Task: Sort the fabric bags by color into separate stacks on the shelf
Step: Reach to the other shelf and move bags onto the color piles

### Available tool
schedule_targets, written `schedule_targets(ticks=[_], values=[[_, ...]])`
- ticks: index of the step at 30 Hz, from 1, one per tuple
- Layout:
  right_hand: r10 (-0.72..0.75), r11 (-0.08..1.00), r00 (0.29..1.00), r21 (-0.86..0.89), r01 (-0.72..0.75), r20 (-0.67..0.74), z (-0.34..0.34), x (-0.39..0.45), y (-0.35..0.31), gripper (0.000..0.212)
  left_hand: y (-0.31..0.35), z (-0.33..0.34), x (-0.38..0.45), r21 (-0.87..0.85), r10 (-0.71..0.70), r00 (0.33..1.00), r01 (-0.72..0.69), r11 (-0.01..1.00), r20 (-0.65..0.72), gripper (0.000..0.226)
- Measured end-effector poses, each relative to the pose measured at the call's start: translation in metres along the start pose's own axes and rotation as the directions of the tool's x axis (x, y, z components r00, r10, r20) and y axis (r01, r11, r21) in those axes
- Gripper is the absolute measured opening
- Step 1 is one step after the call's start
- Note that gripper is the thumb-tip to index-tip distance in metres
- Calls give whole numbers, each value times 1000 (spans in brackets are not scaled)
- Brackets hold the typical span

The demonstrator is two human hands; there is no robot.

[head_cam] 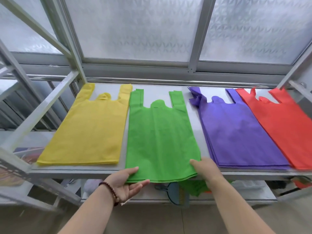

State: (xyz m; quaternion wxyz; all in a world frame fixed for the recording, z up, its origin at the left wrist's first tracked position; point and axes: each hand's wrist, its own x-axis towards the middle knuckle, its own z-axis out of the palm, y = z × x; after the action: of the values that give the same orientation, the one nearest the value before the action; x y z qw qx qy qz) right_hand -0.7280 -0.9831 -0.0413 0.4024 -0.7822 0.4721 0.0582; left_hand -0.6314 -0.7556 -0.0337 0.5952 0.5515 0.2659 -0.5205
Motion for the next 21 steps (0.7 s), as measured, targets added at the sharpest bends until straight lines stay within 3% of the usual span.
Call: schedule_targets(ticks=[3,6,11,15,21], values=[[3,992,999,129,-8,41,-2,-1,5,25,7,4,-1,53,80,995,-78,996,-52,27],[38,927,994,368,-72,98,0,5,12,24,13,7,11,118,146,984,-134,984,-101,35],[53,812,997,578,-76,56,5,22,6,40,32,14,27,44,172,976,-168,985,-134,49],[47,830,998,555,-58,35,6,33,0,45,44,16,30,-94,151,975,-167,981,-161,62],[65,878,997,473,-72,32,1,38,-11,32,48,18,27,-152,136,981,-156,976,-137,50]])
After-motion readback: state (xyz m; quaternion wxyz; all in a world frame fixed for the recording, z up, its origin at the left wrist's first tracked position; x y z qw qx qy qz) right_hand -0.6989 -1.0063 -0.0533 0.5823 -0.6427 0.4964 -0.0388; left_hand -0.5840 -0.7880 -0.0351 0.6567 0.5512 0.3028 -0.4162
